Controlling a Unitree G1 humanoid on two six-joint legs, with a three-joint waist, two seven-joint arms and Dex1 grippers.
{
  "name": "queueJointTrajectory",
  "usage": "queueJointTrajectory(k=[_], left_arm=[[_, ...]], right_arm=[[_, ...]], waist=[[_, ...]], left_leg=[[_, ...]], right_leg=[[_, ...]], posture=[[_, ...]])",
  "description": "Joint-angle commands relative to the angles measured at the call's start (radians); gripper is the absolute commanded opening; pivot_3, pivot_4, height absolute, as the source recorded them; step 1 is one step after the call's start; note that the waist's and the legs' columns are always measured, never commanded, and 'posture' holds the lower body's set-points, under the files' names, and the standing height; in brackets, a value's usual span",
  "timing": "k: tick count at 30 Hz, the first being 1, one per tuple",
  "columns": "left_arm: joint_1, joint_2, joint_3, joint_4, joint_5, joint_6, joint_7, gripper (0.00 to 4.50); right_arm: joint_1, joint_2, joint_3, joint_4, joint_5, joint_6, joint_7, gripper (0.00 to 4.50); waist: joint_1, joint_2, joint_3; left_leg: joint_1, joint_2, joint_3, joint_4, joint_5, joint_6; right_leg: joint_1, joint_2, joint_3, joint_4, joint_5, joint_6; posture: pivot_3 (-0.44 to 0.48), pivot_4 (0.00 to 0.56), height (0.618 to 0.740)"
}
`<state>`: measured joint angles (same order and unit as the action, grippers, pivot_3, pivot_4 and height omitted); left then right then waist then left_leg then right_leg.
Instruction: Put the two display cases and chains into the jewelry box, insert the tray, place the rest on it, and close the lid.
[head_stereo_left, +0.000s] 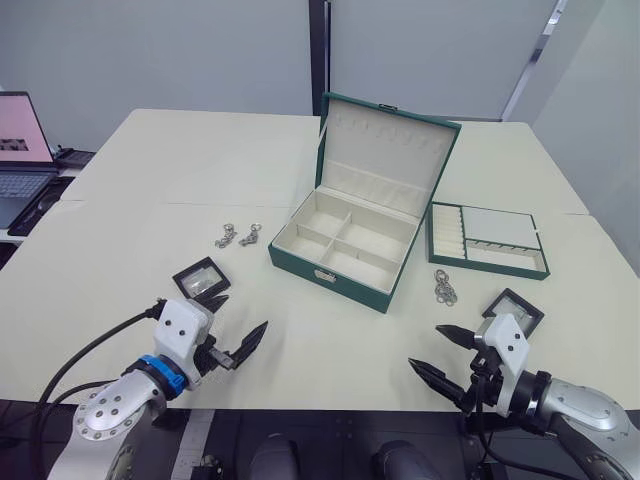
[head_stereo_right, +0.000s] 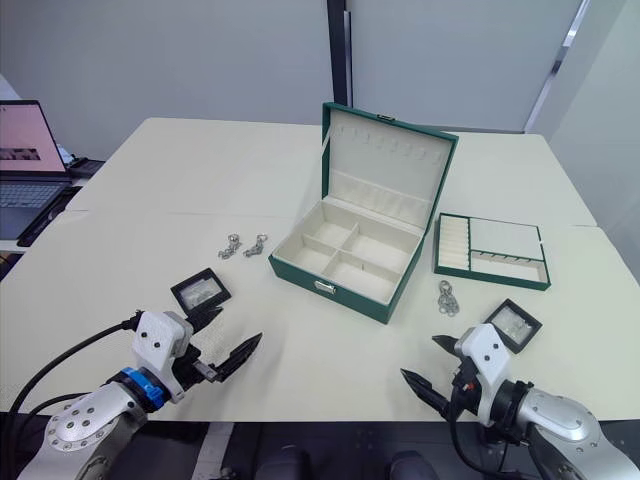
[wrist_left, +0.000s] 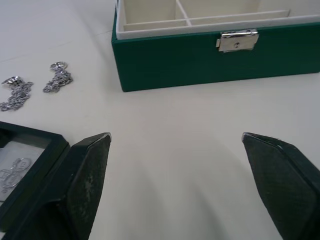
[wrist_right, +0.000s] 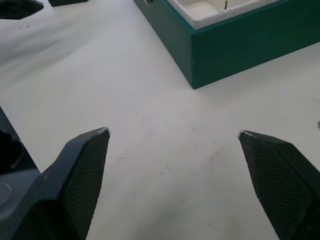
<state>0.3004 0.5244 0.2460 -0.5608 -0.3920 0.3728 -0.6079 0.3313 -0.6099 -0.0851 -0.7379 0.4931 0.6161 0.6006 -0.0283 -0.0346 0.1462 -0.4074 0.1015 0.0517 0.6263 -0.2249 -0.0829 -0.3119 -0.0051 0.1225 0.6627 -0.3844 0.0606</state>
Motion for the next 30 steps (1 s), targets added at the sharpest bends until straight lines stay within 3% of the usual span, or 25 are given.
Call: queueJointTrajectory(k=[1, 4, 11, 13, 20, 30], left_arm=[[-0.048, 0.011, 0.033, -0.007, -0.031, 0.029, 0.019, 3.24], [-0.094, 0.014, 0.036, 0.004, -0.039, 0.049, 0.032, 2.22], [-0.315, 0.04, 0.028, 0.125, -0.03, 0.141, 0.093, 0.0], [-0.391, 0.065, 0.006, 0.198, -0.02, 0.175, 0.084, 0.0], [-0.701, 0.091, -0.113, 0.559, 0.117, 0.139, 0.091, 0.0], [-0.986, 0.014, -0.207, 1.045, 0.228, -0.066, 0.032, 0.0]], right_arm=[[-0.031, 0.003, -0.014, -0.031, 0.003, -0.017, -0.016, 3.16], [-0.074, 0.006, -0.011, -0.02, 0.001, -0.004, -0.036, 2.14], [-0.232, 0.037, 0.026, 0.019, -0.034, 0.056, -0.134, 0.36], [-0.294, 0.053, 0.05, 0.054, -0.059, 0.095, -0.179, 0.02], [-0.49, 0.138, 0.11, 0.221, -0.143, 0.174, -0.297, 0.02], [-0.566, 0.195, 0.131, 0.33, -0.235, 0.162, -0.346, 0.02]], waist=[[0.0, 0.0, 0.0], [0.0, 0.0, 0.0], [0.0, 0.0, 0.0], [0.0, 0.0, 0.0], [0.002, 0.0, 0.0], [0.005, 0.001, 0.0]], left_leg=[[0.0, 0.0, 0.0, 0.0, 0.0, 0.0], [0.0, 0.0, 0.0, 0.0, 0.0, 0.0], [0.0, 0.0, -0.001, 0.001, 0.0, 0.0], [0.0, 0.0, -0.001, 0.001, 0.0, 0.0], [-0.001, 0.0, 0.0, 0.001, 0.002, -0.003], [-0.008, 0.001, 0.001, 0.003, 0.004, -0.005]], right_leg=[[0.0, 0.0, 0.0, 0.0, 0.0, 0.0], [0.0, 0.0, 0.0, 0.0, 0.0, 0.0], [0.001, 0.0, -0.001, 0.001, 0.0, 0.0], [0.0, 0.001, -0.001, 0.001, 0.0, 0.0], [-0.001, 0.001, 0.0, 0.001, 0.0, 0.0], [-0.007, 0.001, -0.001, 0.003, 0.0, 0.0]], posture=[[0.0, 0.15, 0.74], [0.0, 0.15, 0.74], [0.0, 0.15, 0.74], [0.0, 0.15, 0.74], [0.0, 0.15, 0.74], [0.0, 0.15, 0.74]])
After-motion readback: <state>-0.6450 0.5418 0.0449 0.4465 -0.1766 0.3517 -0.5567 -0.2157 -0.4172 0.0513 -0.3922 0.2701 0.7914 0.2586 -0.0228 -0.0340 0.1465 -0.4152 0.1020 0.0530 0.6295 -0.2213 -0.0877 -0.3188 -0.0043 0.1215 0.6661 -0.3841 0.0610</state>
